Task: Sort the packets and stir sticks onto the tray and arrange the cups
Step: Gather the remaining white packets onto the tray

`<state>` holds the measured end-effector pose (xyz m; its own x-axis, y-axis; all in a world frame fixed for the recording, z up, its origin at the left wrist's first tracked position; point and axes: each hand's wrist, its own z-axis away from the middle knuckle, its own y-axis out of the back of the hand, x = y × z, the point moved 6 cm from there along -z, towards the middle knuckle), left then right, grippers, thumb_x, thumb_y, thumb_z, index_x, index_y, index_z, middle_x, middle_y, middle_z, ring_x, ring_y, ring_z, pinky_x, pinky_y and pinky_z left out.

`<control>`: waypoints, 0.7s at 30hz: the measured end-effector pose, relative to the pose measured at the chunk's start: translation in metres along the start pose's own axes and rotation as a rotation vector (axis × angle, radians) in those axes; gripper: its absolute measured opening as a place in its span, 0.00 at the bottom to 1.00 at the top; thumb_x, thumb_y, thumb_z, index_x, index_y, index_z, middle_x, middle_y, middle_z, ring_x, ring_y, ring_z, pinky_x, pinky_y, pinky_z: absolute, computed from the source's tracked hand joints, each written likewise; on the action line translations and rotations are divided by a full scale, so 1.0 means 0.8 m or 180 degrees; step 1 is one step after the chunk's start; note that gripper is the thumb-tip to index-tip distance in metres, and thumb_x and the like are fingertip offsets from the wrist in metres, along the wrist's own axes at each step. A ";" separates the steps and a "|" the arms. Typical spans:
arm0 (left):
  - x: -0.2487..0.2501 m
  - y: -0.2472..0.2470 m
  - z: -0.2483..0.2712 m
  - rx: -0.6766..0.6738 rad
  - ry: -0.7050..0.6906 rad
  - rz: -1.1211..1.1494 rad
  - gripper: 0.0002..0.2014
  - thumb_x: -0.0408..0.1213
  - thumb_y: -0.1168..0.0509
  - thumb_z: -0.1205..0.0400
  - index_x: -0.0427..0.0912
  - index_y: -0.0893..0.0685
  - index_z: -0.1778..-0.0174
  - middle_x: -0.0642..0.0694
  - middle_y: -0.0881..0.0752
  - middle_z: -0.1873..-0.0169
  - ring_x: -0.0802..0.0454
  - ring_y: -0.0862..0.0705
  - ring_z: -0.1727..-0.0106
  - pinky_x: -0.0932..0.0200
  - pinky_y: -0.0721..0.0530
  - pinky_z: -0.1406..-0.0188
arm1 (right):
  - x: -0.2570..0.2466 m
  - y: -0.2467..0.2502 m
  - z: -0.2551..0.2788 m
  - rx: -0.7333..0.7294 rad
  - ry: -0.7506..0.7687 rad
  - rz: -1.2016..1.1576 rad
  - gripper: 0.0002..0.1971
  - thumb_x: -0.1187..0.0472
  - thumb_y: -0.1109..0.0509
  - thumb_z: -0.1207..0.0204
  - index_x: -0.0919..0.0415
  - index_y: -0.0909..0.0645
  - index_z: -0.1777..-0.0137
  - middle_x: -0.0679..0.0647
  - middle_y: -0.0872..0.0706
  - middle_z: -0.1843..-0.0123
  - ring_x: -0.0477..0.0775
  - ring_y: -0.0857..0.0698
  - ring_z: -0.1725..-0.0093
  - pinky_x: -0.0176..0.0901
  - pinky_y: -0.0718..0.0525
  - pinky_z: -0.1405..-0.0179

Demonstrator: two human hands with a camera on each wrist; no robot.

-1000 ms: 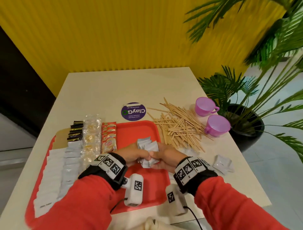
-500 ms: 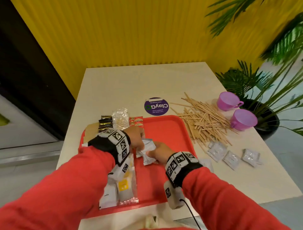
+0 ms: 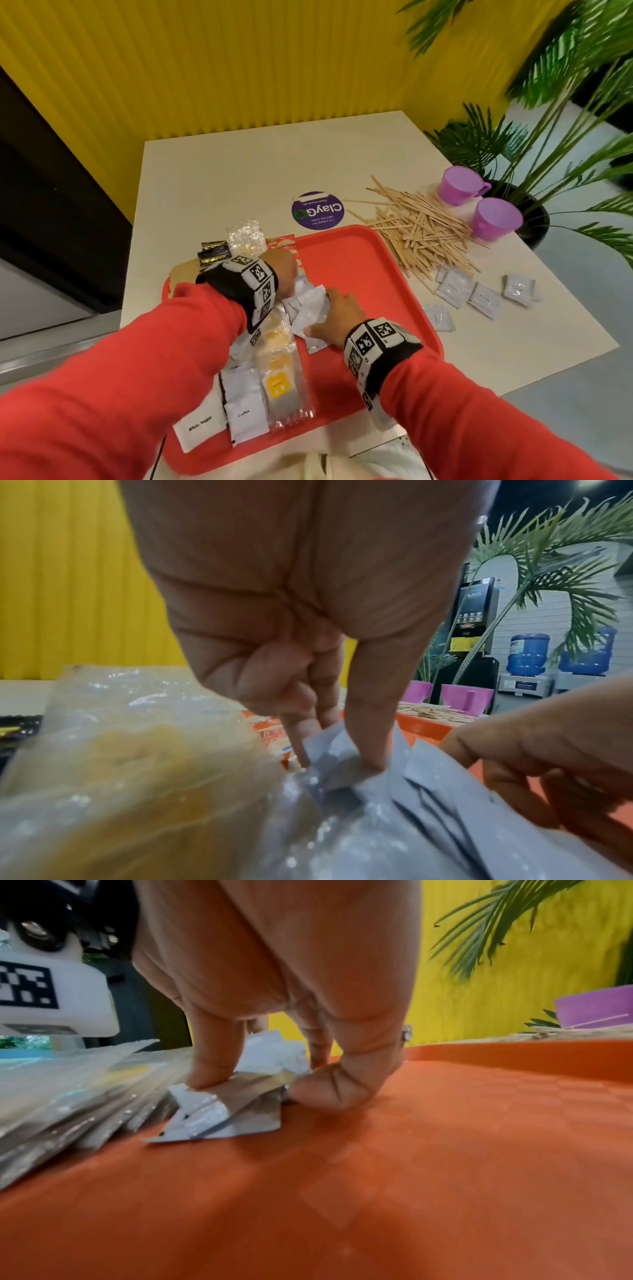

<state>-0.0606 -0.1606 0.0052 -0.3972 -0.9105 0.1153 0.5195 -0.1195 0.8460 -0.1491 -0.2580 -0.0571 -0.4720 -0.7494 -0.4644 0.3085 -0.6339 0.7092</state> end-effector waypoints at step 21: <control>-0.001 -0.005 -0.013 0.0163 -0.0272 -0.0034 0.08 0.38 0.29 0.26 0.43 0.23 0.61 0.46 0.20 0.61 0.49 0.24 0.60 0.59 0.25 0.61 | -0.003 0.006 0.020 -0.0131 0.0170 0.0130 0.40 0.57 0.23 0.32 0.58 0.40 0.23 0.57 0.23 0.31 0.60 0.22 0.33 0.44 0.24 0.42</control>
<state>-0.0547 -0.1638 -0.0035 -0.4667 -0.8719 0.1483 0.4765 -0.1066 0.8727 -0.1597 -0.2562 -0.0444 -0.4140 -0.7832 -0.4639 0.3608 -0.6091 0.7063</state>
